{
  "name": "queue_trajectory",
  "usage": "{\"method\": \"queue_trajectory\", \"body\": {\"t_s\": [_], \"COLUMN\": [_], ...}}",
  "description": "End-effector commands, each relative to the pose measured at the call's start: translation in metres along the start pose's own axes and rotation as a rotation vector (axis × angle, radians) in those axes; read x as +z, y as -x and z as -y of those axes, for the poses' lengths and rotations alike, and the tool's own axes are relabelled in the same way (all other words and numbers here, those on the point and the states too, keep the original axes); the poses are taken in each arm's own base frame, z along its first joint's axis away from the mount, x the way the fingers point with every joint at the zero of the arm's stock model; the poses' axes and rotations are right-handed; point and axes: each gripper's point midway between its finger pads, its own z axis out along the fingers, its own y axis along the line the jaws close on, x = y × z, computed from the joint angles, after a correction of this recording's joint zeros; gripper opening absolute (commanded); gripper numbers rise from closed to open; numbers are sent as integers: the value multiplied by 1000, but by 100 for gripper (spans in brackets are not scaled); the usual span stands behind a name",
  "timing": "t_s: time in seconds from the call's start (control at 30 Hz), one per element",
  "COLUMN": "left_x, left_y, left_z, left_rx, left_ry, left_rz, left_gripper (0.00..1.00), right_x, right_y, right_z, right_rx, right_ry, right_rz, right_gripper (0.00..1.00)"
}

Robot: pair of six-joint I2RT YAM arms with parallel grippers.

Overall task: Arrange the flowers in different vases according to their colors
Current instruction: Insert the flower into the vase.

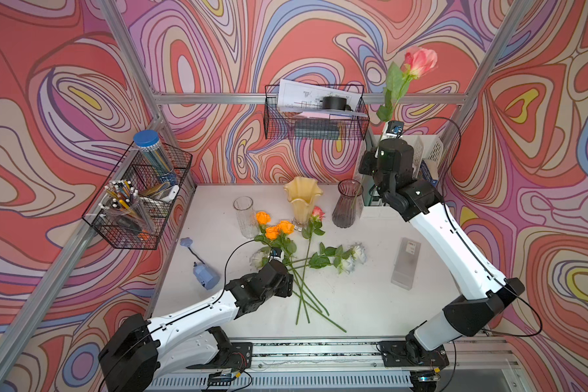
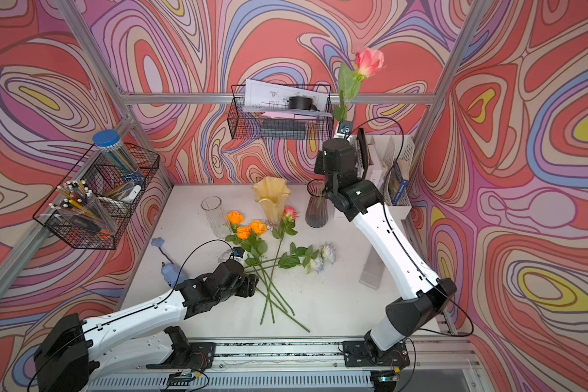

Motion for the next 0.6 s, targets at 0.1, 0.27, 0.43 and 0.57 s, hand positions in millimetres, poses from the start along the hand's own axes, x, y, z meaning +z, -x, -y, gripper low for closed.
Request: {"method": "queue_trajectory", "body": {"t_s": [0.1,0.27,0.43,0.57], "left_x": [5,11,13,17], "left_y": [14,14,13,0], "left_z": [7,1,-4,-12], "left_rx": [3,-15,-21,-24], "left_ry": [-51,-57,-59,-45], "left_rz": [43,28,16,-11], "left_gripper": [75,75,75,75], "right_x": [45,72,87,82], "right_y": [15,17,20,32], "right_z": [13,14,11,11], "right_rx": [69,84,114,124], "right_ry": [-18,-24,3,18], "right_rz": [62,58,39,43], "right_gripper": [0,0,0,0]}}
